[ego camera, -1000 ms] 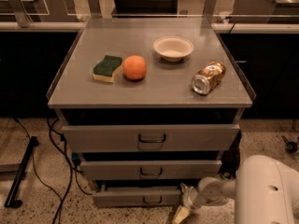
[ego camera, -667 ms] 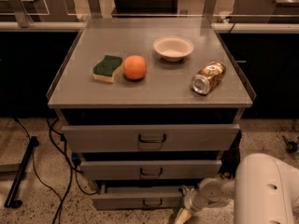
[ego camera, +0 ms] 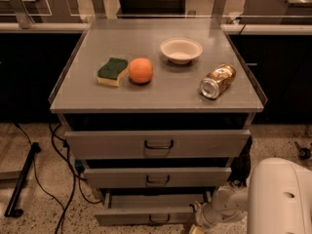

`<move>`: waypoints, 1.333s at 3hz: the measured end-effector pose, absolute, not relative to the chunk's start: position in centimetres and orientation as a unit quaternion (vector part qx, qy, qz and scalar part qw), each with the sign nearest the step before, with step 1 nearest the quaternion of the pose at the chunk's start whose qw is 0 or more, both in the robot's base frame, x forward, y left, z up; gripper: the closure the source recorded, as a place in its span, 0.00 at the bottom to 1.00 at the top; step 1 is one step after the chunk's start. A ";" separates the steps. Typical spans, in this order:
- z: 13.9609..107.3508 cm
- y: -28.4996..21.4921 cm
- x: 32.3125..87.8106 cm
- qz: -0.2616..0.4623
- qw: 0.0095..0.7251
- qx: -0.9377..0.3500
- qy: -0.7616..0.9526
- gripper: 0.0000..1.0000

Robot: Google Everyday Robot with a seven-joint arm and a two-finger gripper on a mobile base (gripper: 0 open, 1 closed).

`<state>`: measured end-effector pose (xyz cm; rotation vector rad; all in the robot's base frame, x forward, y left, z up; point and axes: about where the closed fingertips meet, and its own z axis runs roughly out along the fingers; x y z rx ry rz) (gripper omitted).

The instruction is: Open bottom drawer

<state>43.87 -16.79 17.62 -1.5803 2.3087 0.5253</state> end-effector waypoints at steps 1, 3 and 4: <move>18.1 -17.3 42.2 0.189 0.135 -0.549 0.803 0.00; 19.0 -18.2 37.7 0.222 0.102 -0.555 0.796 0.00; 19.1 -18.0 36.3 0.244 0.078 -0.568 0.782 0.00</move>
Offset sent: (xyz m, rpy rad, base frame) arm -0.0599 -0.0180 0.0204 0.0116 0.0792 0.0254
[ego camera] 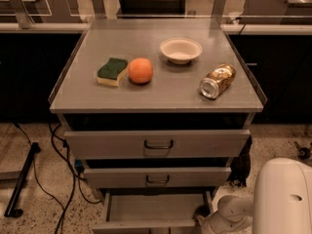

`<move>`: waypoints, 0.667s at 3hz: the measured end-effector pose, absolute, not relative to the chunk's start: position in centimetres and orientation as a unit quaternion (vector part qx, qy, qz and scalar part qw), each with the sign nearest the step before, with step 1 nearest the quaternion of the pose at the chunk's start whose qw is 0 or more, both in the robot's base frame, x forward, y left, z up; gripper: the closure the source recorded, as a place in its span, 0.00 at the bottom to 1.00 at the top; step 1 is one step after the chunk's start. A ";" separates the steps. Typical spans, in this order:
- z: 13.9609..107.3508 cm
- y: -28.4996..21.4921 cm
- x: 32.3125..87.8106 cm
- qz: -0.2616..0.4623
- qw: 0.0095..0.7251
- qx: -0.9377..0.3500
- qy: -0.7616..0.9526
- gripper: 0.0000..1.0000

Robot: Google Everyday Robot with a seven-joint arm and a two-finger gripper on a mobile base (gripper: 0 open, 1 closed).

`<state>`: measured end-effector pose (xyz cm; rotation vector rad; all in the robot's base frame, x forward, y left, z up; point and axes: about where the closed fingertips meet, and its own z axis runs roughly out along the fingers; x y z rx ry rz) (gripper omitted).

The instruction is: Open bottom drawer

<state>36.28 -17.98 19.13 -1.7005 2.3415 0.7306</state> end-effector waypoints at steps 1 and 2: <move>19.5 -17.9 34.5 0.264 0.052 -0.576 0.772 0.00; 20.1 -18.4 32.7 0.275 0.030 -0.577 0.769 0.00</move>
Offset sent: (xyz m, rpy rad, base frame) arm -0.0501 -0.0111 0.0190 -0.0138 0.1464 0.0744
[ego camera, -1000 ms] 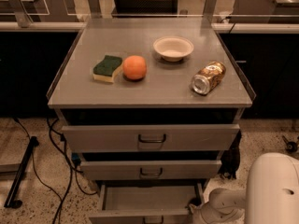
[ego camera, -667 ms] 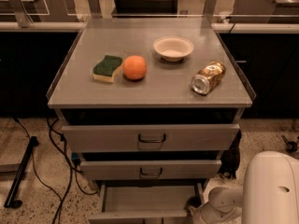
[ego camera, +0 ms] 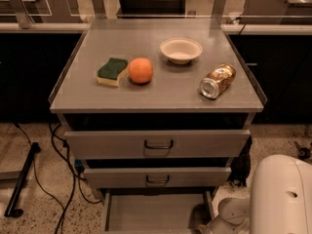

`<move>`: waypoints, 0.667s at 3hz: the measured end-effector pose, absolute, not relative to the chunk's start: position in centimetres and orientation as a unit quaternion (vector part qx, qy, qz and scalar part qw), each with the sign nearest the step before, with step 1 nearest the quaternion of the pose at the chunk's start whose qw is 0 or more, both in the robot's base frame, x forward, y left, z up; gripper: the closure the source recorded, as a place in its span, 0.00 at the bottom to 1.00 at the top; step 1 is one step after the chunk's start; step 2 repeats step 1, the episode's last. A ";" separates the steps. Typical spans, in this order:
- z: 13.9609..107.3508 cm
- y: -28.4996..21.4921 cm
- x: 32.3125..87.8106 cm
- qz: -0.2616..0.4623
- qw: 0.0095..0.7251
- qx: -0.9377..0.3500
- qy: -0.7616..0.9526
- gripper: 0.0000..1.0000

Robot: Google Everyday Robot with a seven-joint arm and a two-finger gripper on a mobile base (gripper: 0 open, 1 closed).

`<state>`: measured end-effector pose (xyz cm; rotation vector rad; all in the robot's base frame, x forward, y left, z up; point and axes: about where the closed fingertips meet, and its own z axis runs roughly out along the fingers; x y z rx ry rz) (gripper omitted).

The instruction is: Open bottom drawer

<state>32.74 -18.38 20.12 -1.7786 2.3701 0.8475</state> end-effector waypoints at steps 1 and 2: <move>20.1 -18.4 32.7 0.275 0.030 -0.577 0.769 0.00; 20.1 -18.4 32.7 0.275 0.030 -0.577 0.769 0.00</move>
Offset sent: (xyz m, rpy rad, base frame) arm 0.0000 0.0000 0.0000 0.0000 0.0000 0.0000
